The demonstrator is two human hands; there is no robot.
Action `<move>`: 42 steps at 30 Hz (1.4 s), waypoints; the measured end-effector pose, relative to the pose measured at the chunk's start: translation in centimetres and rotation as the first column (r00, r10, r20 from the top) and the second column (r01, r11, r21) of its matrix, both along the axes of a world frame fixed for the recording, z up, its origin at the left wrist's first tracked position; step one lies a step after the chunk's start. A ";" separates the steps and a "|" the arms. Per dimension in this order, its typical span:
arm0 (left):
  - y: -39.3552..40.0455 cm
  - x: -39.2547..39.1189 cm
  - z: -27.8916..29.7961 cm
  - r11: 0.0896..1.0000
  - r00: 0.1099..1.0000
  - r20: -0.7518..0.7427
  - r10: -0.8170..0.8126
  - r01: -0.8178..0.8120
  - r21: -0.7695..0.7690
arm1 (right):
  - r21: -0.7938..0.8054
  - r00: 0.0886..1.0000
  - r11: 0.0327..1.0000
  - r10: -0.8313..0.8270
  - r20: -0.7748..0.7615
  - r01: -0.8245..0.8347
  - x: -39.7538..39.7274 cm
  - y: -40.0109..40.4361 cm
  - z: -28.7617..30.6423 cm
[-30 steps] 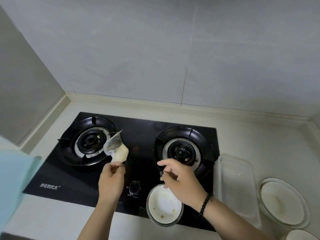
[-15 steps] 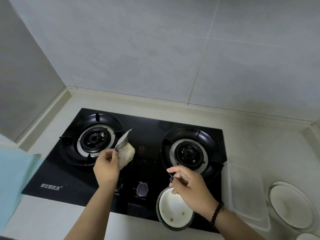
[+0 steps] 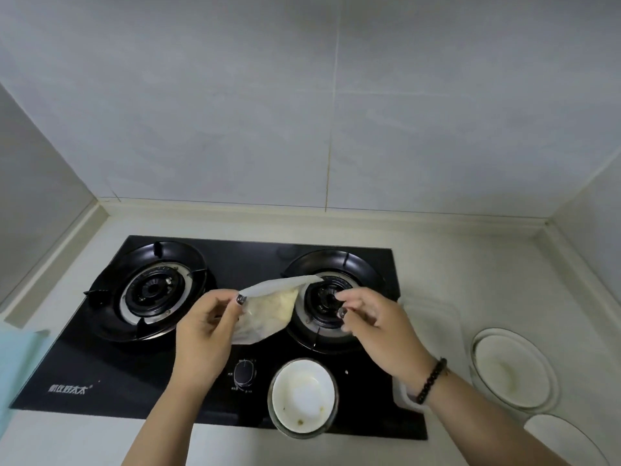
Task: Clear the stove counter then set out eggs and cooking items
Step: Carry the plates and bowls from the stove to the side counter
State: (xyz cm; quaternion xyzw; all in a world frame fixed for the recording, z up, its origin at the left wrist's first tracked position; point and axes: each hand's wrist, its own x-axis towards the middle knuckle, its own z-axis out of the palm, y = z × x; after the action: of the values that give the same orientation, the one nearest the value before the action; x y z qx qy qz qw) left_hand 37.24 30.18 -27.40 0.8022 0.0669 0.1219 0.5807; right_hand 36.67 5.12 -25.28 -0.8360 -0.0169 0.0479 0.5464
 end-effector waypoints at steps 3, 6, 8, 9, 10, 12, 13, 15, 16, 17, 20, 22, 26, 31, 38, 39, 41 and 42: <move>-2.6 -0.4 2.2 0.985 0.985 0.023 -0.173 0.173 -0.003 | -0.020 0.977 0.996 -0.087 0.193 0.092 0.6 -1.8 2.1; -6.0 -0.9 3.9 0.956 0.957 0.035 -0.289 0.290 -0.032 | -0.172 0.946 0.982 -0.013 0.324 0.073 0.5 -4.4 3.6; -8.0 -1.1 4.7 0.933 0.934 0.033 -0.357 0.358 -0.044 | -0.249 0.944 0.966 0.021 0.329 0.065 0.1 -6.1 4.1; -9.1 -1.2 4.9 0.922 0.923 0.028 -0.384 0.385 -0.036 | -0.258 0.946 0.963 0.010 0.325 0.079 -0.3 -7.0 4.2; -9.8 -1.1 5.0 0.915 0.915 0.022 -0.403 0.403 -0.019 | -0.246 0.949 0.965 -0.006 0.316 0.088 -0.5 -7.7 4.4; -11.3 -1.1 5.1 0.900 0.899 0.024 -0.436 0.436 0.023 | -0.195 0.960 0.978 -0.014 0.281 0.071 -1.0 -9.3 4.4; -12.1 -1.1 5.2 0.891 0.891 0.027 -0.454 0.453 0.035 | -0.173 0.970 0.984 0.011 0.243 0.032 -1.2 -10.1 4.3; -13.7 -1.3 5.5 0.873 0.872 0.041 -0.488 0.487 0.031 | -0.129 0.990 0.988 0.098 0.097 -0.085 -1.4 -11.5 4.0; -14.4 -1.4 5.6 0.867 0.866 0.049 -0.498 0.498 0.012 | -0.083 0.989 0.986 0.148 0.007 -0.147 -1.6 -12.0 3.7; -15.1 -1.4 5.7 0.865 0.865 0.055 -0.499 0.501 -0.016 | -0.019 0.978 0.980 0.198 -0.067 -0.199 -1.8 -12.5 3.3; -17.1 -1.4 6.0 0.871 0.878 0.069 -0.473 0.478 -0.115 | 0.189 0.958 0.957 0.248 -0.145 -0.219 -2.6 -13.3 2.1; -18.2 -1.4 6.1 0.878 0.891 0.057 -0.451 0.454 -0.151 | 0.223 0.968 0.958 0.214 -0.132 -0.182 -3.0 -13.5 1.4; -19.5 -1.5 5.6 0.905 0.929 0.003 -0.370 0.361 -0.226 | 0.146 0.993 0.986 0.095 -0.067 -0.085 -3.2 -14.1 -0.1; -20.0 -1.6 0.6 0.984 0.958 -0.255 -0.132 0.096 -0.151 | 0.105 0.926 0.923 -0.357 -0.121 0.369 -3.7 -15.4 -2.9; -22.6 -3.8 -6.1 0.895 0.661 -0.721 -0.207 0.426 0.134 | -0.182 0.825 0.891 -0.454 -0.337 0.416 -3.5 -15.2 -8.1; -22.8 -3.9 -6.6 0.887 0.618 -0.758 -0.208 0.447 0.121 | -0.212 0.824 0.892 -0.450 -0.343 0.398 -3.4 -15.1 -8.5; -23.1 -4.2 -7.4 0.900 0.566 -0.796 -0.213 0.430 0.065 | -0.247 0.822 0.892 -0.447 -0.353 0.379 -3.4 -15.1 -8.9; -23.3 -4.4 -7.5 0.910 0.564 -0.796 -0.217 0.411 0.043 | -0.252 0.819 0.892 -0.447 -0.360 0.376 -3.4 -15.1 -9.1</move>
State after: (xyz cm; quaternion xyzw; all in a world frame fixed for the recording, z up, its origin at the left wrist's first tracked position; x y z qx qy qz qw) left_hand 32.85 6.87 -34.91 0.8336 0.1515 -0.3352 0.4121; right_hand 33.28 -9.98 -34.37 -0.8342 0.2833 0.1032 0.4618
